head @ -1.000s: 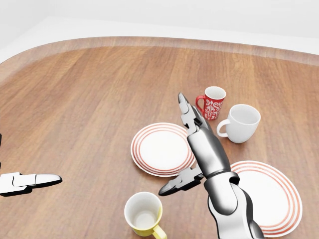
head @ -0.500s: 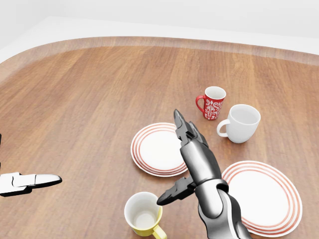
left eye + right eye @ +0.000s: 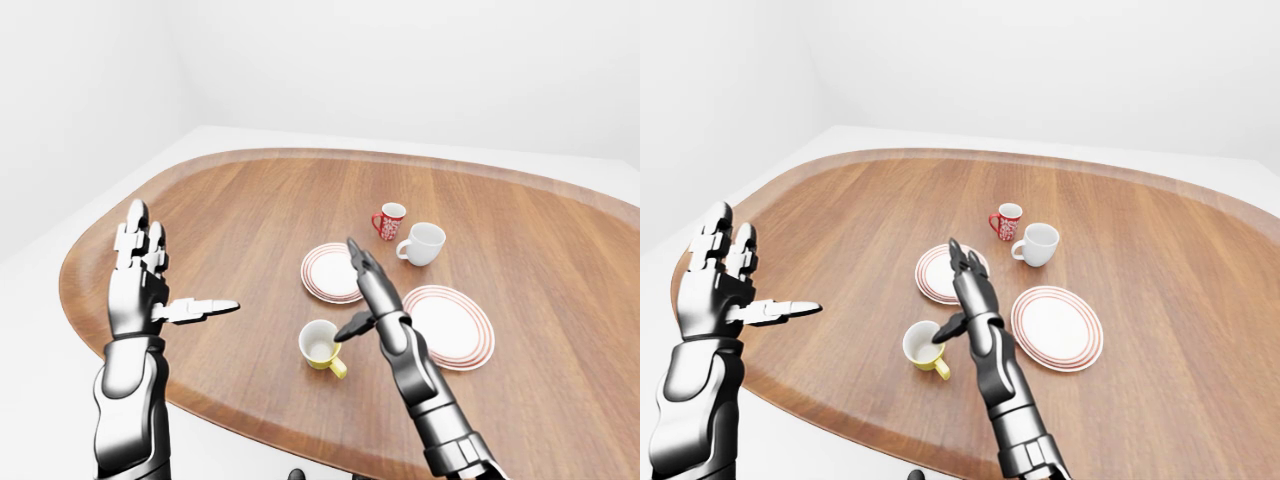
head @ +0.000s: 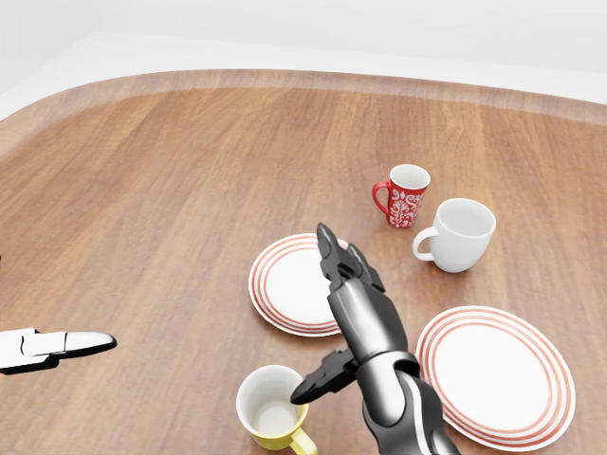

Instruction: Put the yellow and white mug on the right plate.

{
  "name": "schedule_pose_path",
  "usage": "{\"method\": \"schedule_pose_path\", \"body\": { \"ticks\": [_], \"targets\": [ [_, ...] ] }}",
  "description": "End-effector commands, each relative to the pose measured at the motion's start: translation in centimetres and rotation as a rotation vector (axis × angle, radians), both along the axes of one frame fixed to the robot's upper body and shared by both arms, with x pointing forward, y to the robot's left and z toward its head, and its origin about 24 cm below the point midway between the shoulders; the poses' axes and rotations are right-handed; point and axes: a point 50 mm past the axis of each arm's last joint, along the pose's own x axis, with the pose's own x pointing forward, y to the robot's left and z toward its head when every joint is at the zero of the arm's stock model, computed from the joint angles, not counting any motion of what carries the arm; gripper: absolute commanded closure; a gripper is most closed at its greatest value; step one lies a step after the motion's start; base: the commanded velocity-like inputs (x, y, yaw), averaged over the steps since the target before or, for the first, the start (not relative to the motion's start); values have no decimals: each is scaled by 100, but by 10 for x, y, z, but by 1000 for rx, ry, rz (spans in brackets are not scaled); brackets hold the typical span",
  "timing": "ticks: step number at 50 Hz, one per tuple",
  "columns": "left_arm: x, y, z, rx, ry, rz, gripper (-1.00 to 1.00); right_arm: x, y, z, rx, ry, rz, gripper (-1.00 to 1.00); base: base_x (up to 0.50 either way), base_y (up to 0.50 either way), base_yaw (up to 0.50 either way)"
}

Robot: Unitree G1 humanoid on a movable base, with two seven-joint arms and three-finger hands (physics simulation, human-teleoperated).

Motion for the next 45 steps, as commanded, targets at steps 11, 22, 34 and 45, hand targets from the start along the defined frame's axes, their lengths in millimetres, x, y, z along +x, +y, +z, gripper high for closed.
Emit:
{"method": "schedule_pose_path", "body": {
  "ticks": [11,22,34,45],
  "targets": [
    [0,0,1,0,-5,-2,-100,-9,15,-4,-22,1,41,-100,0,0,0],
    [0,-1,0,0,-1,-4,-100,-5,19,-13,-28,21,47,-100,0,0,0],
    [0,-1,0,2,-2,-5,-100,-3,22,-23,-39,36,47,-100,0,0,0],
    [-1,0,1,0,-5,-1,-100,-13,30,-25,-58,26,72,-100,0,0,0]
  ]
}}
